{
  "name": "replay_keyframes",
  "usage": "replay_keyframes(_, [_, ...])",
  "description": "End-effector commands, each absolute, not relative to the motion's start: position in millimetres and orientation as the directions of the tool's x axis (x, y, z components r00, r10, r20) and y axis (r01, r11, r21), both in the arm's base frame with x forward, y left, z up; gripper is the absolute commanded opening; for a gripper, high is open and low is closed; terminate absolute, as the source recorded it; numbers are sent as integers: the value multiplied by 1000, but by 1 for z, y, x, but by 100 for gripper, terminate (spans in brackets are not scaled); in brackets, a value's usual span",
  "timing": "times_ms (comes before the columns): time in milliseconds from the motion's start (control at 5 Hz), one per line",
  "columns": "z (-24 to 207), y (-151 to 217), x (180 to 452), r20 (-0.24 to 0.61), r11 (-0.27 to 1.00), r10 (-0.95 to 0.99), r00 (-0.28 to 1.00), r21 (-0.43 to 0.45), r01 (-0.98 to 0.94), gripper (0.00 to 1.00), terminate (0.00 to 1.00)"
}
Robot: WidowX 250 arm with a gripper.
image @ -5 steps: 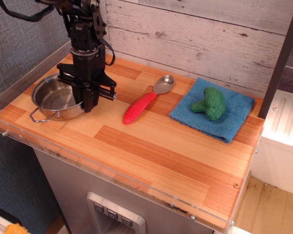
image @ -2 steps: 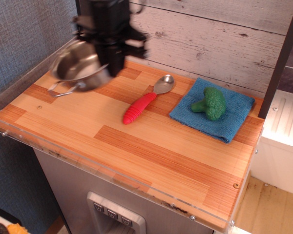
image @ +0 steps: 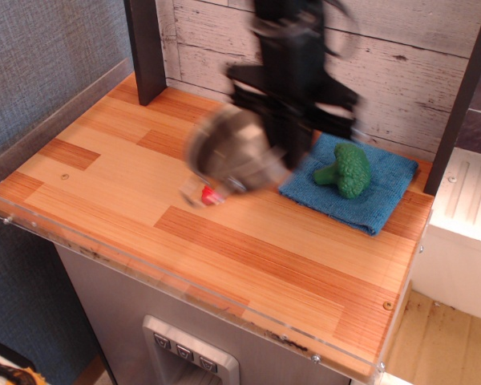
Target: Move the pan under the blue cloth
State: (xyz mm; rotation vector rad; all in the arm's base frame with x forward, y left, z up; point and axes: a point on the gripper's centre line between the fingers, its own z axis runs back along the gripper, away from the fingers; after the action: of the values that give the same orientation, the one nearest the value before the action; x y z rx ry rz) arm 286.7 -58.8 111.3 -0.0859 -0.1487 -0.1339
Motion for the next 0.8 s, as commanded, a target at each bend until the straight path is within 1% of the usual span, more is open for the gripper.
replay_keyframes(0, [86,-88,277,110,978,-195,975,-47,201,0,0])
replay_keyframes(200, [73,-85,272,73,981,-187,980,-37,190,0,0])
replay_keyframes(600, [55,-85,259,9,982,-183,983,-54,183,0,0])
